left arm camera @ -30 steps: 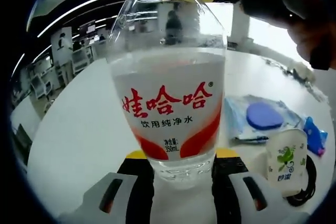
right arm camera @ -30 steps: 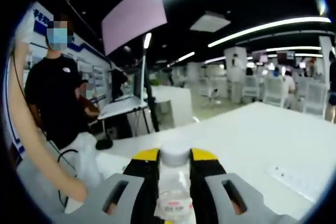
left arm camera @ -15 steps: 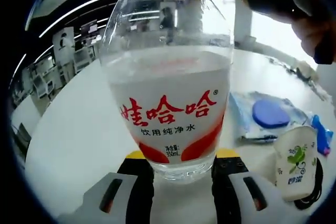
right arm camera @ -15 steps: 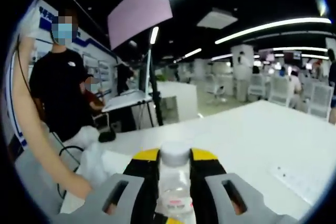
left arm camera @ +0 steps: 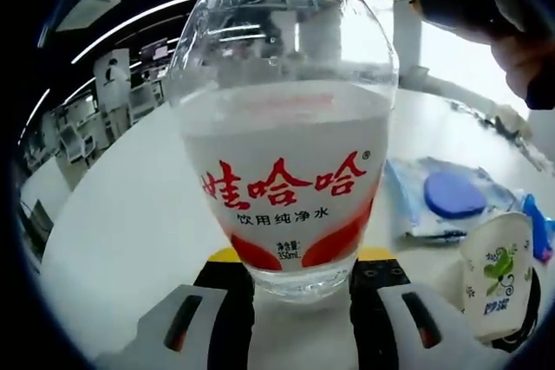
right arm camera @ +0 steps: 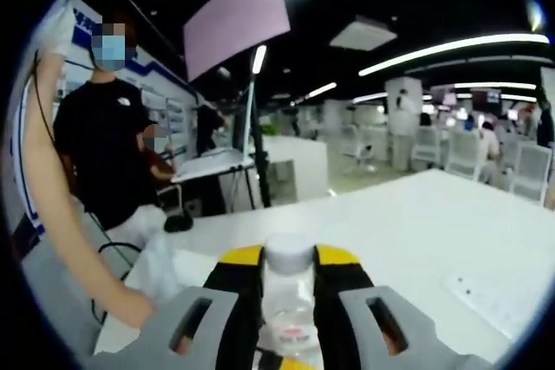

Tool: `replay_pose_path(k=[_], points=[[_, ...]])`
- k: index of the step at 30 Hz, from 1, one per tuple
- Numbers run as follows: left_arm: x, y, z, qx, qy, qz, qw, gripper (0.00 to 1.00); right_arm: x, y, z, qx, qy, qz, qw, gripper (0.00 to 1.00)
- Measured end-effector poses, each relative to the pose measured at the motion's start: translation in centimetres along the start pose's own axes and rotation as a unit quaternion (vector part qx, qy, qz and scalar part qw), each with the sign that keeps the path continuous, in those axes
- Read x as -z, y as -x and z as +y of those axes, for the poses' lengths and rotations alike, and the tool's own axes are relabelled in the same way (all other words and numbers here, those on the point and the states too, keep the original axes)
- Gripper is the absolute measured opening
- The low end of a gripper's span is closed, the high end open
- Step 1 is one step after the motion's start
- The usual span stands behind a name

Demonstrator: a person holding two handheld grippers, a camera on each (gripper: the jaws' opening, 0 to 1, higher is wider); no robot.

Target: Arrange the tabletop items into an orderly group along one side of the table until the central work area is clear of visible clutter.

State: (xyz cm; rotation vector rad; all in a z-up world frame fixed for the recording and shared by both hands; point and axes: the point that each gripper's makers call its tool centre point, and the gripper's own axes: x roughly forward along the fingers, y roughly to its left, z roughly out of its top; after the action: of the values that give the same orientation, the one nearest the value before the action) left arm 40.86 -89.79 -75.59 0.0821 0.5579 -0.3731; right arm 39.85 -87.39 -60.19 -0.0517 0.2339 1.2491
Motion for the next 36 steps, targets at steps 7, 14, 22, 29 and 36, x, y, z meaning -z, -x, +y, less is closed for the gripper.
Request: replay_pose_path(k=[7, 14, 22, 29, 36], points=[[0.0, 0.0, 0.0, 0.003, 0.002, -0.008, 1.0, 0.4, 0.0, 0.1, 0.2, 0.001, 0.002, -0.004, 1.0, 0.17], [0.0, 0.0, -0.1, -0.005, -0.008, -0.008, 0.9999, 0.4, 0.1, 0.8, 0.4, 0.002, 0.005, -0.007, 1.0, 0.17], [0.2, 0.0, -0.2, -0.002, -0.013, -0.003, 0.9999, 0.4, 0.1, 1.1, 0.7, 0.006, 0.01, -0.015, 0.9998, 0.17], [0.2, -0.1, -0.1, 0.002, -0.013, 0.003, 0.9999, 0.41, 0.0, 1.2, 1.0, 0.007, 0.015, -0.021, 0.9996, 0.16], [-0.4, 0.5, -0.3, 0.015, -0.002, -0.011, 0.9998, 0.41, 0.0, 1.2, 1.0, 0.005, 0.03, -0.02, 0.9993, 0.16]])
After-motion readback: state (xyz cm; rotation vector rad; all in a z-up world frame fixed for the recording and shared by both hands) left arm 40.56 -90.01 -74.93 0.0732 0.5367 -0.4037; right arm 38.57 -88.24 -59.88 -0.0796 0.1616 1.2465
